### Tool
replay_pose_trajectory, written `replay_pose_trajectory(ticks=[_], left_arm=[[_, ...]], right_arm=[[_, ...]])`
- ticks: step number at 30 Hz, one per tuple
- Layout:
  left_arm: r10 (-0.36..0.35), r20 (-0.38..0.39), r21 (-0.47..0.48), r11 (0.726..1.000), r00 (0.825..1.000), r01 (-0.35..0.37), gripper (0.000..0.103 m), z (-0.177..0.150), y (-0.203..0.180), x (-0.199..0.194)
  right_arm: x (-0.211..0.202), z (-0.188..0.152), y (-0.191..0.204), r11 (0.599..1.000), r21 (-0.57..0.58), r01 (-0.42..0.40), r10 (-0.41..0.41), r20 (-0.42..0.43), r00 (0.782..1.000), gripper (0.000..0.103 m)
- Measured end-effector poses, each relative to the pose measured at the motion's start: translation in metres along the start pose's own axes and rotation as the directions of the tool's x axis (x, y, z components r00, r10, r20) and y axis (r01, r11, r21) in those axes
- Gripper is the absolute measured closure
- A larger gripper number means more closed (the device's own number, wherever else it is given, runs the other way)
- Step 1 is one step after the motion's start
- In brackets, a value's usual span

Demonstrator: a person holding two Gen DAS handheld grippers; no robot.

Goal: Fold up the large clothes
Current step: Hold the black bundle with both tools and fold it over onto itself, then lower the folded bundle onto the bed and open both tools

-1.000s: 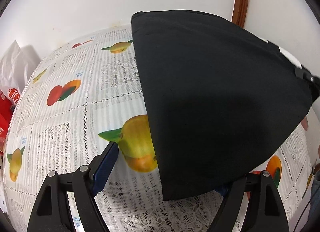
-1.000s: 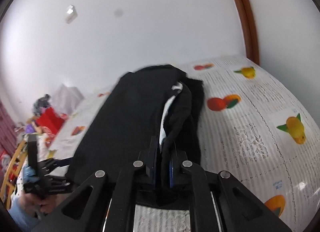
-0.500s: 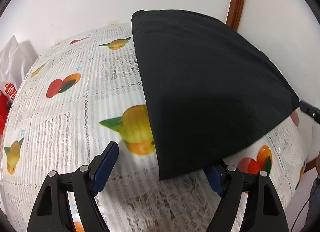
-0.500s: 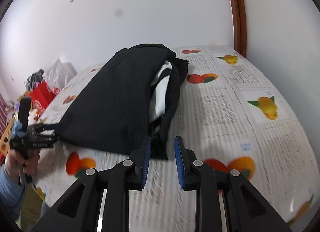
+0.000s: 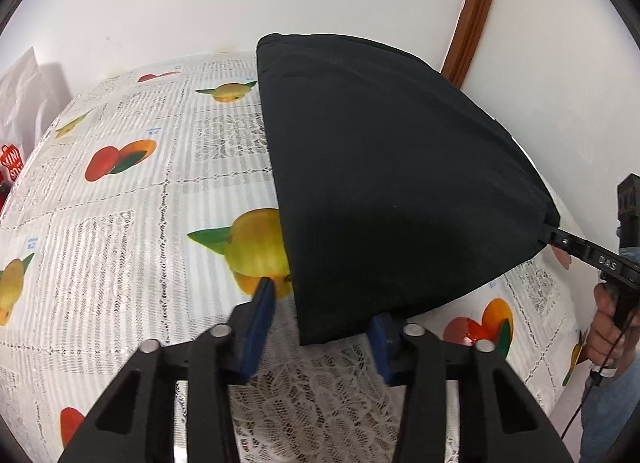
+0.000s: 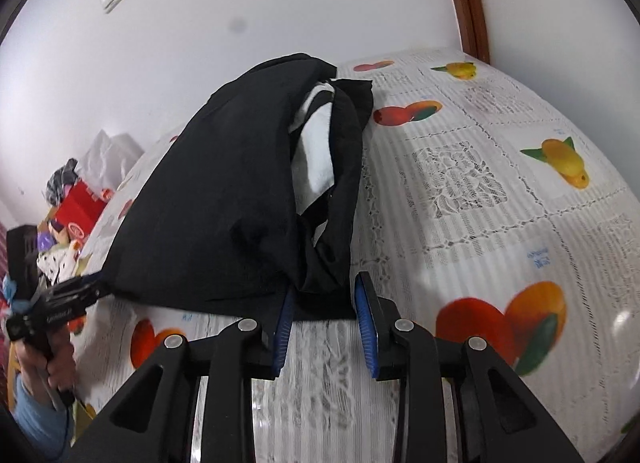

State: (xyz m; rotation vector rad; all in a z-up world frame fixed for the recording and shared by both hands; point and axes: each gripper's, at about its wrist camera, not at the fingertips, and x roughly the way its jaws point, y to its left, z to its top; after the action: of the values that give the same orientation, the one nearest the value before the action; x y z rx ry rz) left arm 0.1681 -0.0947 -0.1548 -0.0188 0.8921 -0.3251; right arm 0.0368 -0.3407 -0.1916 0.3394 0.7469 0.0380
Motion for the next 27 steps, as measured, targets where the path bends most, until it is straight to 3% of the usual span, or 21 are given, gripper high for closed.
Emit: replay_pose_trajectory(ticks=[2,5,12,19,25,26,27], left_arm=[[0.001,0.001,0.001,1.000,1.000,-0.001,0.077,0.000,-0.002,0.001],[0.011,0.005,-0.015,1.000,1.000,-0.011,0.080,0.001,-0.001,0.001],[0.021,0.016,-0.063,0.998,1.000,-0.020,0.083,0.010,0.012,0.001],[0.099,0.012,-0.102,0.990,0.995,-0.098,0.083,0.015,0.031,0.002],[0.095,-0.008,-0.101,0.990,0.995,-0.096,0.080,0.021,0.033,0.003],[0.093,-0.006,-0.100,0.991,0.996,-0.093,0.080,0.020,0.032,0.003],[0.087,-0.005,-0.095,0.992,0.996,-0.087,0.080,0.019,0.030,0.001]], right_arm=[[0.004,0.002,0.002,1.000,-0.003,0.002,-0.002,-0.004,1.000,0.078],[0.007,0.005,0.010,0.999,-0.046,0.022,-0.022,0.000,1.000,0.086],[0.019,0.016,0.016,0.997,-0.081,0.013,-0.013,-0.003,1.000,0.088],[0.051,0.040,0.037,0.991,-0.131,-0.007,0.006,-0.007,1.000,0.088],[0.044,0.046,0.042,0.989,-0.142,-0.041,0.041,-0.004,0.999,0.084],[0.038,0.045,0.043,0.986,-0.161,-0.047,0.049,0.004,0.999,0.082],[0.031,0.045,0.044,0.982,-0.184,-0.054,0.057,0.012,0.998,0.073]])
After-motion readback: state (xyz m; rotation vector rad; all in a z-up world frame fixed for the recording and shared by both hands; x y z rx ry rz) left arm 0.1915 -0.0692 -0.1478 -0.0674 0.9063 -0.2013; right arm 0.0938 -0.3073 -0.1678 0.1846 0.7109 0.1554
